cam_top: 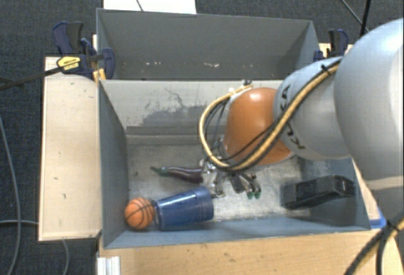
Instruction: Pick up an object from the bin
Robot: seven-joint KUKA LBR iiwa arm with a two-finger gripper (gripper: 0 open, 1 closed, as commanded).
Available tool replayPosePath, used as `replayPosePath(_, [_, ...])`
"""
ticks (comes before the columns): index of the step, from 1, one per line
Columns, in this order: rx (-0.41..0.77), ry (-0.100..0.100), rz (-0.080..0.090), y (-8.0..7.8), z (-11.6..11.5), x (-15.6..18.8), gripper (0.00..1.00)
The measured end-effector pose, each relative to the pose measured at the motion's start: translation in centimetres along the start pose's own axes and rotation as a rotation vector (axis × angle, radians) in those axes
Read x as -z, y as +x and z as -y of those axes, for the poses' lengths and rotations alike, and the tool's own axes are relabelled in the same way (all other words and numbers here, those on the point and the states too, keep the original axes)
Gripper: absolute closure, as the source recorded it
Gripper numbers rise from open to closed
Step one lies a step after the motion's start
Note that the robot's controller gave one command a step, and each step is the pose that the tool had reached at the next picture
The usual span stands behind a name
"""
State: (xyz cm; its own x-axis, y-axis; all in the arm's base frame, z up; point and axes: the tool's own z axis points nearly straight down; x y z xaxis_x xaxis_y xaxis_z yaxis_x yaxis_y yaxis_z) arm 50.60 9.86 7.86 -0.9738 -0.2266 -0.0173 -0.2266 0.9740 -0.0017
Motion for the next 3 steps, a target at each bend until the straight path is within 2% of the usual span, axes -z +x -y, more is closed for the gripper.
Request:
replayPosePath(1, [0.052,0.0,-0.02,-0.1,-0.4,3.0,1.0])
replayPosePath(2, [0.101,0.0,0.015,-4.8,-2.5,0.2,0.0])
replayPosePath(3, [0.106,-0.003,-0.003,-4.8,-2.9,-0.1,1.0])
